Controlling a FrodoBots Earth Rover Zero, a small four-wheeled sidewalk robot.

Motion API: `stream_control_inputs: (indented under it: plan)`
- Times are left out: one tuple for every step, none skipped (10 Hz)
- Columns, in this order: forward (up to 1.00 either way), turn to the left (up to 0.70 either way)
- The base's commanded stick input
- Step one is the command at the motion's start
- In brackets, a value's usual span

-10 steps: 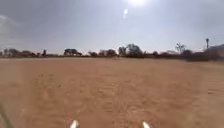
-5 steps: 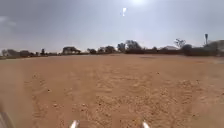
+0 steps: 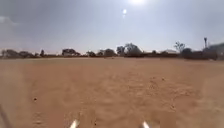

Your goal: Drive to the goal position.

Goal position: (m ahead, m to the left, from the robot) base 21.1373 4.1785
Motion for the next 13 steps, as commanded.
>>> stream_control_inputs:
  plan:
    - [0.7, 0.0]
    - [0.7, 0.0]
    - [0.7, 0.0]
    - [0.7, 0.0]
    - [0.7, 0.0]
    - [0.7, 0.0]
    - [0.7, 0.0]
    - [0.7, 0.0]
    - [0.7, 0.0]
    - [0.7, 0.0]
    - [0.7, 0.0]
    - [0.7, 0.0]
    - [0.7, 0.0]
